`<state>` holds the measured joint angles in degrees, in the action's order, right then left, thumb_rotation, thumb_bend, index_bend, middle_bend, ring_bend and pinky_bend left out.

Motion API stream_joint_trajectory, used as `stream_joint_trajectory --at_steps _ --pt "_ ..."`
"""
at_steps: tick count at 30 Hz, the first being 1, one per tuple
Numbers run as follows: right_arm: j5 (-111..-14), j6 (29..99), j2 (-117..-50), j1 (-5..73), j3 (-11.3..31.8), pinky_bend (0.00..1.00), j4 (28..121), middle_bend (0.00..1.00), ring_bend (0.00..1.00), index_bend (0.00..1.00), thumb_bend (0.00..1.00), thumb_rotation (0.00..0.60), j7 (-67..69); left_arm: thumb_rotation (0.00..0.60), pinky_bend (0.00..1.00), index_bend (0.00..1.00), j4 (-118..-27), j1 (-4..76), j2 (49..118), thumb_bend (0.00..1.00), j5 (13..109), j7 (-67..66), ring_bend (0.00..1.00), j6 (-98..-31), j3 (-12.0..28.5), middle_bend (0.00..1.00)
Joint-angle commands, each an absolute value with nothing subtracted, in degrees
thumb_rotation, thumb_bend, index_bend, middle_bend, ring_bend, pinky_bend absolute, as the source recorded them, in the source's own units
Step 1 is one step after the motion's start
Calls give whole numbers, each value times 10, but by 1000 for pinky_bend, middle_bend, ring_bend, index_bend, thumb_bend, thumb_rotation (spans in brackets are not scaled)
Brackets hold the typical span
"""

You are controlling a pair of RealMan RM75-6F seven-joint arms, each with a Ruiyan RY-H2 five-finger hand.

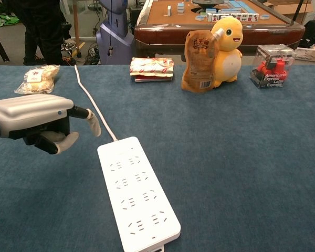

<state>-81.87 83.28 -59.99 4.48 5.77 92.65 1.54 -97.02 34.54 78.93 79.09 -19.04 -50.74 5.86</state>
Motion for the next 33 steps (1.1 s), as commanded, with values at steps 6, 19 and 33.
stream_joint_trajectory --at_steps 6,19,33 --pt "-821 830 -596 47 57 298 929 398 350 446 148 600 16 600 1000 334 -976 374 805 664 731 -254 1000 -485 58 1000" --pt "-824 823 -597 52 55 298 932 398 350 446 148 600 15 600 1000 331 -993 405 817 665 640 -326 1000 -484 46 1000" --pt "-822 817 -604 54 53 298 924 399 350 446 147 600 20 600 1000 333 -993 428 834 664 619 -331 1000 -496 34 1000"
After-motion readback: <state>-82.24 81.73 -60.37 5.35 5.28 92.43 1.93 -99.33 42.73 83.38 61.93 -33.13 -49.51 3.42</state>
